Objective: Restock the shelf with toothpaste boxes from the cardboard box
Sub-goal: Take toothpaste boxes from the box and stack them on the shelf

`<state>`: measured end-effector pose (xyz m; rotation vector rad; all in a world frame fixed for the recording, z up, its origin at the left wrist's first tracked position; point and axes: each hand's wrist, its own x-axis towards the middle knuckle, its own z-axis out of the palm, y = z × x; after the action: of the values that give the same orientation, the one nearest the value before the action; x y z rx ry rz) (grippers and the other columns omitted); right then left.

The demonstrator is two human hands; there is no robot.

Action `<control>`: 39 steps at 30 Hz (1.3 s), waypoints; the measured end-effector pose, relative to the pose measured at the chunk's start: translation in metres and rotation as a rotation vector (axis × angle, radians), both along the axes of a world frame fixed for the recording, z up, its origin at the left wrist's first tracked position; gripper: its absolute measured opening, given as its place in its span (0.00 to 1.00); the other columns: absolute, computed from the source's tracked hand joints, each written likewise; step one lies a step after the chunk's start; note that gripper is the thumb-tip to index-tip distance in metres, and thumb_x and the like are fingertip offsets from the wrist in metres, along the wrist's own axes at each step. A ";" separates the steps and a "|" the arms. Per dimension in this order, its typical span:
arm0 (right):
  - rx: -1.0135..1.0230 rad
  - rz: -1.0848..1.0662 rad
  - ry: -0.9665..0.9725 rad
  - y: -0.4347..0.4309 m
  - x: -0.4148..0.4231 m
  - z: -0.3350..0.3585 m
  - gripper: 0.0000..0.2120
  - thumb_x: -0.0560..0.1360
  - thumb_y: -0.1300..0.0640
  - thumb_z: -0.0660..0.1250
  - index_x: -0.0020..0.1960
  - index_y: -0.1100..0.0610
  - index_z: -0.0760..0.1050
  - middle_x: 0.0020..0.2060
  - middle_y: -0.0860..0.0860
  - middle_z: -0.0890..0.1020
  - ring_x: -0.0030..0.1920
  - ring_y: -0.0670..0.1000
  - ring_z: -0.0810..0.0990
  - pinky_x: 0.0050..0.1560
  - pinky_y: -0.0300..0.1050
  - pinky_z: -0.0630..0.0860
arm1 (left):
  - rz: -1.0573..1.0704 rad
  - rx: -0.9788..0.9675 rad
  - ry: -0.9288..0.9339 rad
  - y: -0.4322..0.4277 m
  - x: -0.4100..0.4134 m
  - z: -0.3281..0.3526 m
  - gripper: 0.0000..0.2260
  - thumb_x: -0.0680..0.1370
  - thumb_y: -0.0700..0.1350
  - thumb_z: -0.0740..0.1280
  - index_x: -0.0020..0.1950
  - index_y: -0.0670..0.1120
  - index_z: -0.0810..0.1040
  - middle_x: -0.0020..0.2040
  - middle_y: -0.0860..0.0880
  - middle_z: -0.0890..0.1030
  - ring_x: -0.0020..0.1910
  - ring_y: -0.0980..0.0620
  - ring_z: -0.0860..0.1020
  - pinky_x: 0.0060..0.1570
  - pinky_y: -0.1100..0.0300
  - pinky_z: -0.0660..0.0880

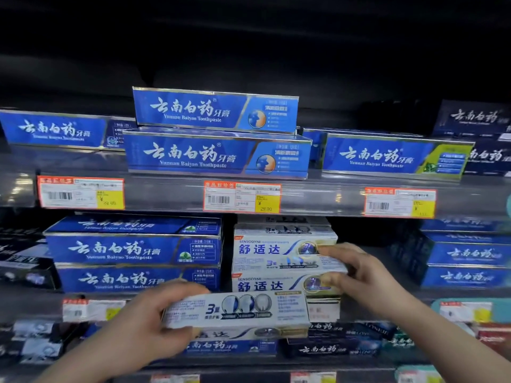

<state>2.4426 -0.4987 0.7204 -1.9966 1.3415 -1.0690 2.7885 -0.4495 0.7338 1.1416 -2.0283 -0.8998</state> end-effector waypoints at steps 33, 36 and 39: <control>-0.120 -0.078 0.317 -0.004 -0.001 -0.005 0.25 0.66 0.49 0.73 0.62 0.52 0.75 0.51 0.32 0.68 0.60 0.46 0.69 0.61 0.40 0.66 | 0.075 0.083 0.030 0.029 -0.039 -0.001 0.24 0.70 0.34 0.71 0.50 0.65 0.79 0.52 0.70 0.76 0.43 0.68 0.79 0.39 0.74 0.74; -0.141 -0.105 0.248 0.000 -0.006 0.001 0.25 0.67 0.52 0.74 0.62 0.54 0.74 0.51 0.37 0.70 0.56 0.44 0.71 0.60 0.38 0.69 | 0.058 0.046 0.044 0.022 -0.044 0.008 0.28 0.70 0.36 0.72 0.47 0.73 0.75 0.53 0.66 0.77 0.48 0.64 0.79 0.41 0.74 0.75; -0.211 -0.204 0.192 0.006 -0.023 0.008 0.17 0.69 0.56 0.72 0.57 0.56 0.77 0.48 0.38 0.71 0.51 0.37 0.72 0.52 0.21 0.65 | 0.051 -0.003 0.028 0.011 -0.060 0.024 0.20 0.64 0.49 0.72 0.52 0.66 0.75 0.53 0.60 0.76 0.50 0.56 0.78 0.46 0.63 0.78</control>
<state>2.4192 -0.4925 0.7284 -2.1985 1.6204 -1.1757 2.7288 -0.4381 0.7575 1.1676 -1.9683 -0.8821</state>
